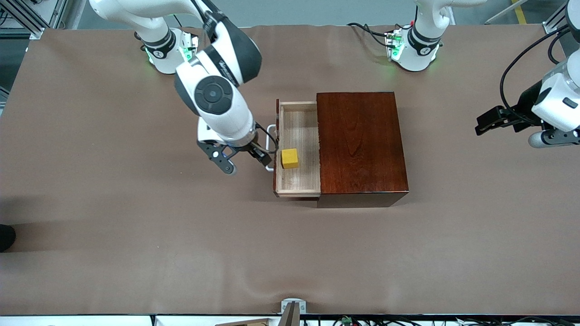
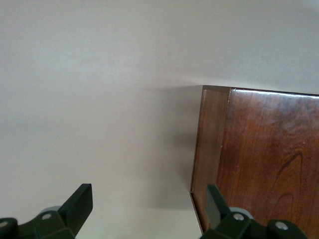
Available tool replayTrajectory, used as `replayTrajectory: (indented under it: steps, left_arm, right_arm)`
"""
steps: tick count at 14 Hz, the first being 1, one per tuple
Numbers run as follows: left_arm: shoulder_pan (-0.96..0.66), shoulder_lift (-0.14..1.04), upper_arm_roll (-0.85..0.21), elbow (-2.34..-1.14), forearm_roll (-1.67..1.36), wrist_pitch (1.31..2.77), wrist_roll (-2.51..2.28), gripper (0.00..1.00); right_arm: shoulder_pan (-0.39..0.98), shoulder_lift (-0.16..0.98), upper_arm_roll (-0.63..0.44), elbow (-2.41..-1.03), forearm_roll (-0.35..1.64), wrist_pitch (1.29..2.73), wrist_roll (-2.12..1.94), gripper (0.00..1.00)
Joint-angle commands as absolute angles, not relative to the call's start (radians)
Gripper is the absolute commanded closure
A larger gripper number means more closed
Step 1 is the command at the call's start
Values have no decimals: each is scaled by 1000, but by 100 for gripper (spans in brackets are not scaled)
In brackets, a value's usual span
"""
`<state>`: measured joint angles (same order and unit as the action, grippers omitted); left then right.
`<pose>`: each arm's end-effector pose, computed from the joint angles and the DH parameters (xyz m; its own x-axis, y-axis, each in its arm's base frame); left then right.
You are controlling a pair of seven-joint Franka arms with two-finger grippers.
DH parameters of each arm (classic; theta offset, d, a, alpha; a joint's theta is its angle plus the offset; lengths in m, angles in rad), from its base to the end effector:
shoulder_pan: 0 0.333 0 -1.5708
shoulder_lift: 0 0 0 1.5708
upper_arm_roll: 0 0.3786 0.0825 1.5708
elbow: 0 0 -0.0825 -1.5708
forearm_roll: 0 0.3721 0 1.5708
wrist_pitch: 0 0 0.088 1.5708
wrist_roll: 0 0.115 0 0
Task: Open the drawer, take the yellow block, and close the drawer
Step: 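Lower the right gripper into the drawer and grasp the yellow cube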
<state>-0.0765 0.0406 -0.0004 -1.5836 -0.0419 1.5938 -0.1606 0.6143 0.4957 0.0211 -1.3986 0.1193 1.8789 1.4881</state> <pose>0.5562 -0.0476 0.6529 0.9957 0.0845 -0.0367 0.0858 -0.9956 0.0364 0.5740 0.4315 0.4711 0.6225 -0.7728 -0.1239 -0.7782 -0.6280 0.0075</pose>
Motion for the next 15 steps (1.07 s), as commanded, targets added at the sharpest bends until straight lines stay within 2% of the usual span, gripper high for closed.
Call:
replayTrajectory:
  steps: [1,3,7,15]
  left_arm:
    - [-68,25,-5,-1606,-40,1611,-150,0]
    - [-64,26,-5,-1605,-41,1611,-149,0]
    - [-68,29,-5,-1603,-40,1611,-149,0]
    - [-67,29,-5,-1601,-40,1611,-149,0]
  right_arm:
    - [632,544,11,-1361,178,1977,1680,0]
    - [653,575,14,-1356,184,2051,1791,0]
    - [710,664,18,-1285,181,2062,1943,0]
    - [724,663,18,-1328,173,2051,2157,0]
